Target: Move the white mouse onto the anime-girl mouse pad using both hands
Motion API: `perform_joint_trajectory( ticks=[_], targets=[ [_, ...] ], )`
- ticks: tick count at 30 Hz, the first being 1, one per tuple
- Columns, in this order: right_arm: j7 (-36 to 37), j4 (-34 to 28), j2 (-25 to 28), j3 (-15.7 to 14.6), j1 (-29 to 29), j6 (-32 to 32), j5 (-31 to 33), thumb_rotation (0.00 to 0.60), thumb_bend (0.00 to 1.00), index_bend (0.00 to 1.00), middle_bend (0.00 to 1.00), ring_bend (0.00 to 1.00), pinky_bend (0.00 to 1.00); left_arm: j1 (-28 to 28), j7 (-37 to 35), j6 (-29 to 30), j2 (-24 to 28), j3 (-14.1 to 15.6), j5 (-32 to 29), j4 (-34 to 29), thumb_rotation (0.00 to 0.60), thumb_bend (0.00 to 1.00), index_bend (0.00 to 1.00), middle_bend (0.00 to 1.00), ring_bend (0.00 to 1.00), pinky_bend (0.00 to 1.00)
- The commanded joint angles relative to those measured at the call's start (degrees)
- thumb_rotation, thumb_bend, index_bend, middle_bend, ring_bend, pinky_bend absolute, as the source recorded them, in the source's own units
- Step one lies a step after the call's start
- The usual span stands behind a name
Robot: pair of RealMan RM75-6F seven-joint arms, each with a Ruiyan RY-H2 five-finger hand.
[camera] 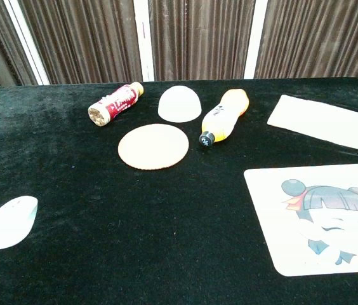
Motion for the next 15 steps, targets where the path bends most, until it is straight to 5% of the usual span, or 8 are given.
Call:
perform_joint_trajectory(
  ticks=[1, 15],
  targets=[
    [0.36, 0.57, -0.40, 0.27, 0.30, -0.60, 0.54, 0.600, 0.03, 0.16, 0.00, 0.00, 0.00, -0.23, 0.13, -0.84, 0.12, 0.01, -0.52, -0.03, 0.600, 0.08, 0.00, 0.00, 0.00, 0.00],
    [-0.76, 1.27, -1.06, -0.24, 0.38, -1.13, 0.32, 0.600, 0.04, 0.16, 0.00, 0.00, 0.00, -1.08, 2.87, -2.29, -0.25, 0.83, 0.40, -0.51, 0.600, 0.09, 0.00, 0.00, 0.00, 0.00]
  ],
)
